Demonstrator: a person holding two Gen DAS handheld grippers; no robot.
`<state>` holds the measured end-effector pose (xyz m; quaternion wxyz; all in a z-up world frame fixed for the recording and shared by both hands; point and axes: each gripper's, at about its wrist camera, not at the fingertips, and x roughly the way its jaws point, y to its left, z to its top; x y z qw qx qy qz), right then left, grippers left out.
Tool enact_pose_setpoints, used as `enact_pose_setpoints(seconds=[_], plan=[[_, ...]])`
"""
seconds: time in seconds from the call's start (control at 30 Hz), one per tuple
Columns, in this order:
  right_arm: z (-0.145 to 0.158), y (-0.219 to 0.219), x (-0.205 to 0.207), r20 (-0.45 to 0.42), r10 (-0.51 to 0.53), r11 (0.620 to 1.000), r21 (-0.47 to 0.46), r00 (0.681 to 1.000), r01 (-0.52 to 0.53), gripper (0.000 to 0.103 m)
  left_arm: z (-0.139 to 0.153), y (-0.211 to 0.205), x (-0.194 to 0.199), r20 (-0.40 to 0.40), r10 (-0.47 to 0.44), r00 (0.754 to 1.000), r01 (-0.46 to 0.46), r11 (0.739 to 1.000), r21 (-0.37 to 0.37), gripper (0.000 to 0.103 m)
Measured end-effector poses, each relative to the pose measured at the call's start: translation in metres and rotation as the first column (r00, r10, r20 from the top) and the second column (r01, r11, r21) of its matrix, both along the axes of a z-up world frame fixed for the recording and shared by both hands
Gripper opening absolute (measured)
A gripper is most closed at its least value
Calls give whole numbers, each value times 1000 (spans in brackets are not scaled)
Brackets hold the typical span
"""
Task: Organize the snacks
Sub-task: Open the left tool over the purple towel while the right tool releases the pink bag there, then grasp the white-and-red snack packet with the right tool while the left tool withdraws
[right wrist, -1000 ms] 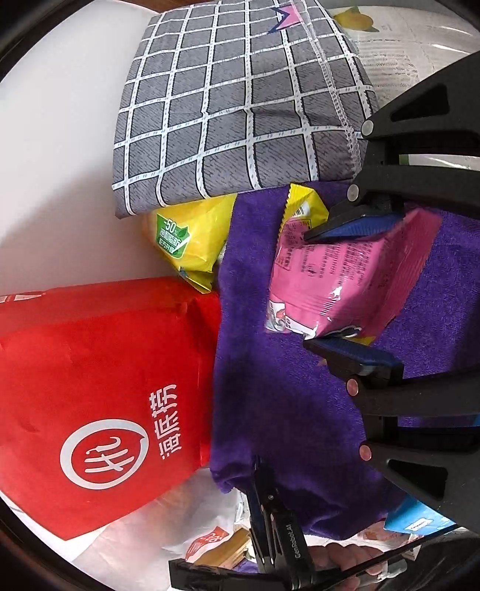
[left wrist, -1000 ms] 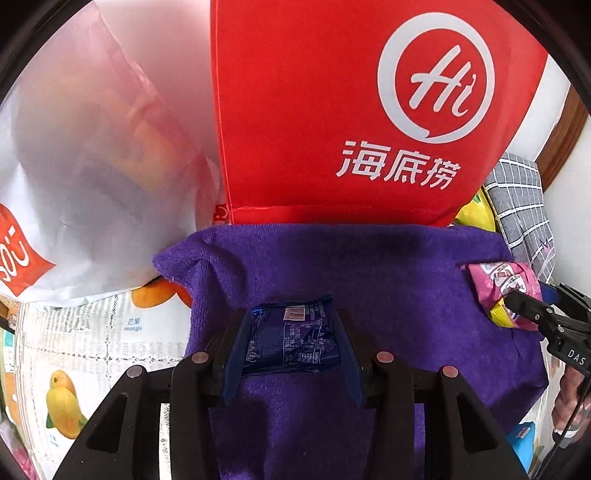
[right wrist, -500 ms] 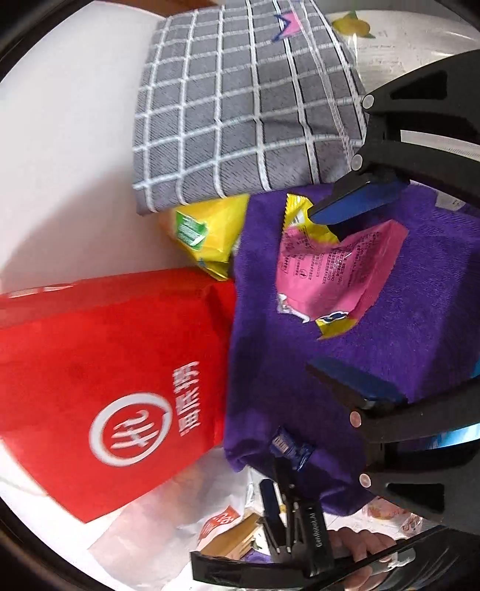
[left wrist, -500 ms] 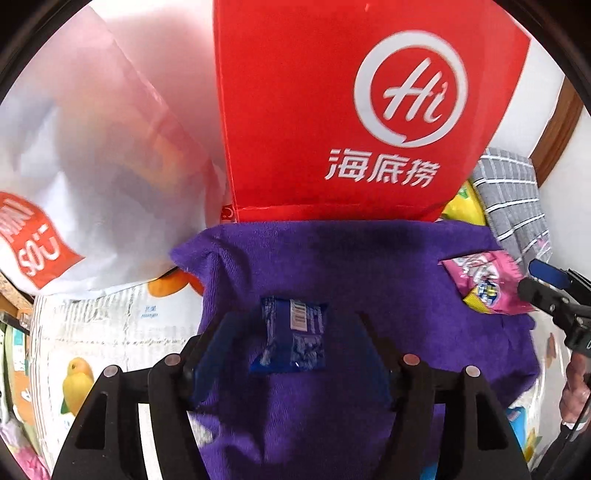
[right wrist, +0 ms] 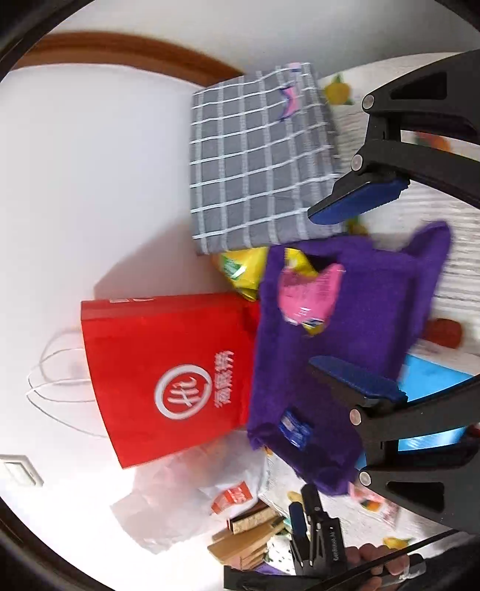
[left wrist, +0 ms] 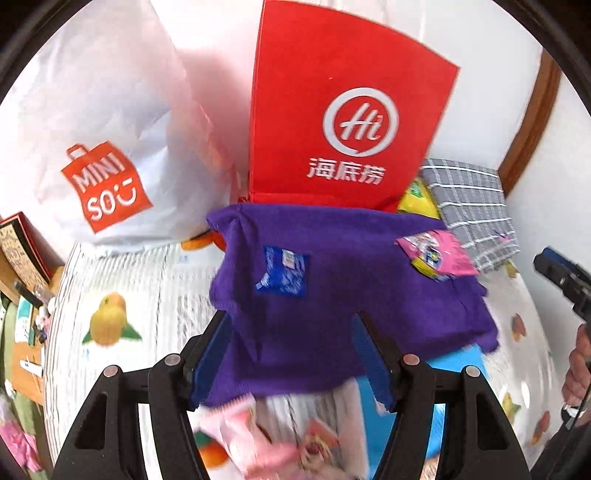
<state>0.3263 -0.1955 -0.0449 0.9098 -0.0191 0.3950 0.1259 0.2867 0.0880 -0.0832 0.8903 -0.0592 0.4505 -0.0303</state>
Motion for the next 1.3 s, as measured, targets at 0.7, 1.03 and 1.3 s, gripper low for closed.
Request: enact_pose_setpoints(seconds=[0.7, 1.03, 1.3], plan=[[-70, -14, -160, -202, 75, 997, 3, 977, -76, 59, -6, 6, -122, -24, -8, 1000, 7, 999, -50, 65], [-102, 5, -162, -222, 90, 991, -73, 971, -109, 59, -9, 6, -152, -32, -2, 999, 0, 999, -46, 65], [-107, 11, -136, -196, 92, 990, -91, 976, -112, 67, -15, 18, -164, -43, 40, 998, -42, 997, -67, 65]])
